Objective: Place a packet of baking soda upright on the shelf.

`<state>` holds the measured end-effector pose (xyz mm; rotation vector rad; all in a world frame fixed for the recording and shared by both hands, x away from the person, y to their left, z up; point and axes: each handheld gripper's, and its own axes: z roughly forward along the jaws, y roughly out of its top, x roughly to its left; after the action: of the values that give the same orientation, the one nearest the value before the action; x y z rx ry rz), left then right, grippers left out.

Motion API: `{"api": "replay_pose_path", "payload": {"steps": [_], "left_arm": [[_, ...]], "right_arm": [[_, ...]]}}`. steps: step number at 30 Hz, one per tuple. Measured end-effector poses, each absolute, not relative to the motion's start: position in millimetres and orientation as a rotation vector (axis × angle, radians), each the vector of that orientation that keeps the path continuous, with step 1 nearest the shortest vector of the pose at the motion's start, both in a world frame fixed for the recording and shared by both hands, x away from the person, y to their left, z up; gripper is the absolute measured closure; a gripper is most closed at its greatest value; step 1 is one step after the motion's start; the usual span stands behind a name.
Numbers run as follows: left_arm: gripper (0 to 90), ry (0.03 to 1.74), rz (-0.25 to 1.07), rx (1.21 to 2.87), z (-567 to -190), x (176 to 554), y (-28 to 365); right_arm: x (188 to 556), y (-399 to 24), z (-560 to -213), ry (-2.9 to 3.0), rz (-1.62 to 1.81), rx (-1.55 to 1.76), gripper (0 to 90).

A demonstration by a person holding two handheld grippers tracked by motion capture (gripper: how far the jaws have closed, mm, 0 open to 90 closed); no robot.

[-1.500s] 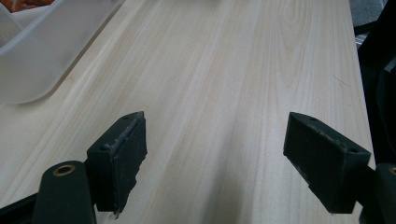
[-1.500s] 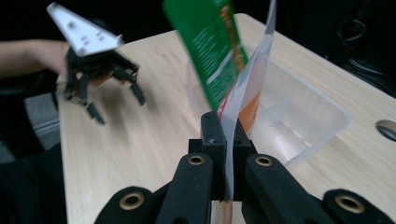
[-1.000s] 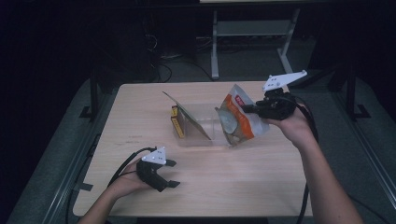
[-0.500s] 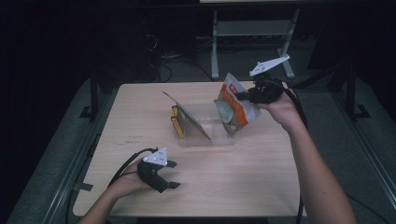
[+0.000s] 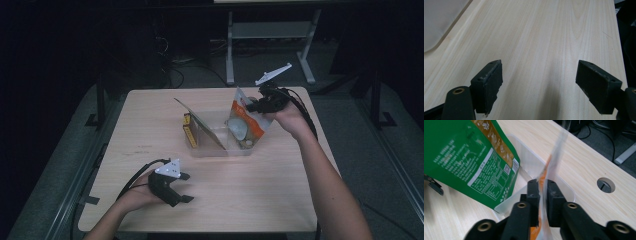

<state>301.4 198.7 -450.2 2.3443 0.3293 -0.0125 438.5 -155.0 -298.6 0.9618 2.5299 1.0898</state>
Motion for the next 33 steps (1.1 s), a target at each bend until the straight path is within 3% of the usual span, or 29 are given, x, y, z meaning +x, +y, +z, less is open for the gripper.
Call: {"api": "replay_pose_path", "payload": {"steps": [3,7,10,19,33], "left_arm": [[21.1,0.324,-0.018,2.351,-451,301,197],[21.0,0.313,-0.015,2.357,-451,300,195],[20.9,0.312,-0.019,2.360,-451,299,195],[20.5,0.334,-0.017,2.343,-450,298,199],[20.4,0.337,-0.011,2.339,-450,299,202]], "right_arm": [[434,-161,-297,2.518,1.111,0.976,66.8],[423,-171,-295,2.428,1.103,1.009,37.8],[415,-182,-294,2.381,1.147,1.026,26.4],[370,-205,-310,2.347,1.229,0.972,18.8],[319,-226,-379,2.424,1.261,0.941,19.3]]}}
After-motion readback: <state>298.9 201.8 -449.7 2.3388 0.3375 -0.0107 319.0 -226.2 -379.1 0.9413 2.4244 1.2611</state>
